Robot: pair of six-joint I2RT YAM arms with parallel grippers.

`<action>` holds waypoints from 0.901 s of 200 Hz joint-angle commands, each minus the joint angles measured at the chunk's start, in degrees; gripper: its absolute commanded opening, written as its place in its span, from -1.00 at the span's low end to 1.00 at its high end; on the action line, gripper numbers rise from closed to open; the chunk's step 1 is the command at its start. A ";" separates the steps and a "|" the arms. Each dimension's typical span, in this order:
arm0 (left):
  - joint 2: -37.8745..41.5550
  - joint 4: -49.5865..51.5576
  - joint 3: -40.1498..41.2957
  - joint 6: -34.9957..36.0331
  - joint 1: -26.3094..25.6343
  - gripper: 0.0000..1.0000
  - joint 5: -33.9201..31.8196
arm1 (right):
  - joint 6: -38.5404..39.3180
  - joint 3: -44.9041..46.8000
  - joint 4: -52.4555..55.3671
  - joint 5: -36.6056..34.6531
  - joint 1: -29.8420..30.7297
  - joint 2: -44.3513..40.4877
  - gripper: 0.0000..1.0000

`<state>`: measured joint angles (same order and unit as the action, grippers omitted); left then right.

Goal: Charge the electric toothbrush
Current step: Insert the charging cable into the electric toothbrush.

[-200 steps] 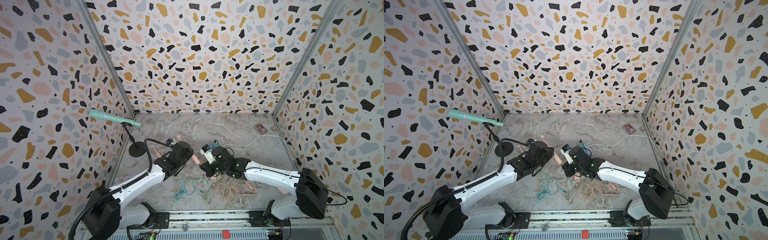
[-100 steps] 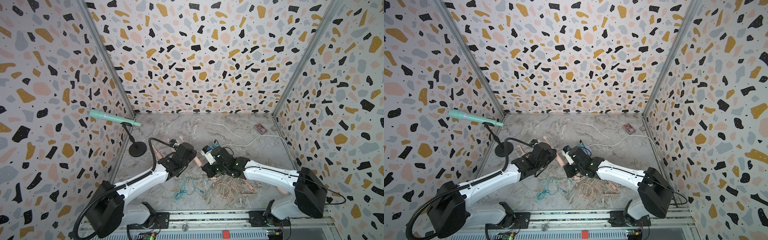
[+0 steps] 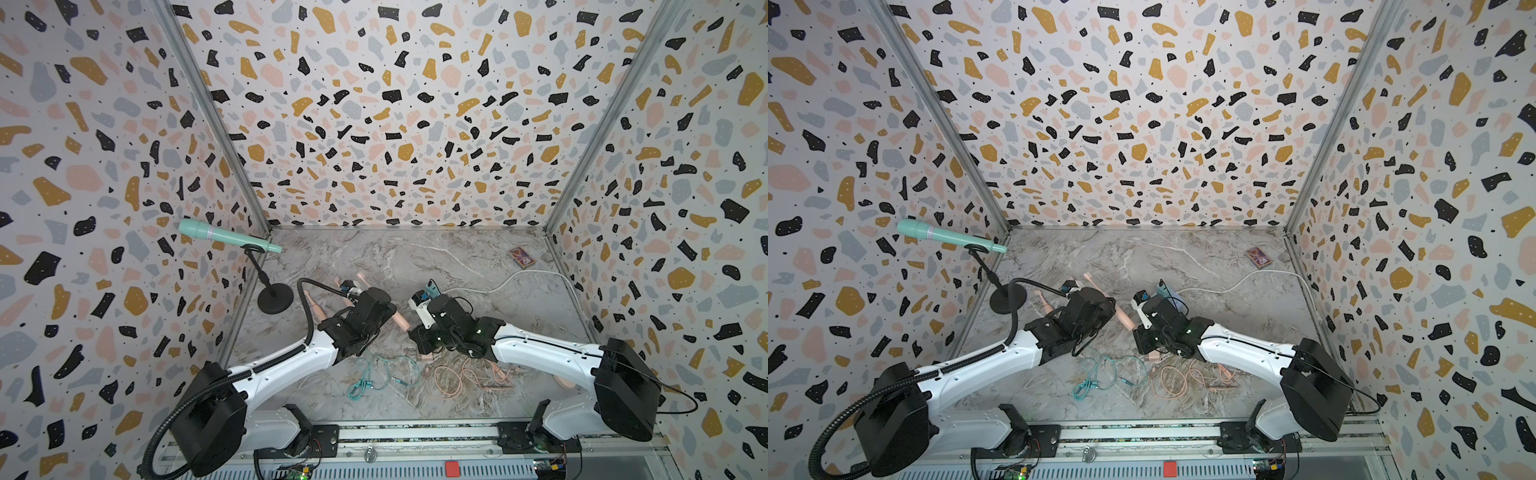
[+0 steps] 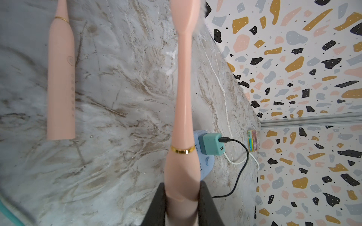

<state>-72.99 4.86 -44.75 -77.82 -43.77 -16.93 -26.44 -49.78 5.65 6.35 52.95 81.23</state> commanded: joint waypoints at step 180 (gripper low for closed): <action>-0.20 -0.33 -0.69 1.32 -2.86 -1.00 8.33 | 12.26 3.28 -13.15 -5.48 -1.26 -6.73 -1.00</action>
<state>-73.01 3.60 -44.86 -77.36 -44.49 -15.33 -16.97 -45.43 2.44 3.25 52.66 77.30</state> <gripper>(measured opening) 0.222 0.062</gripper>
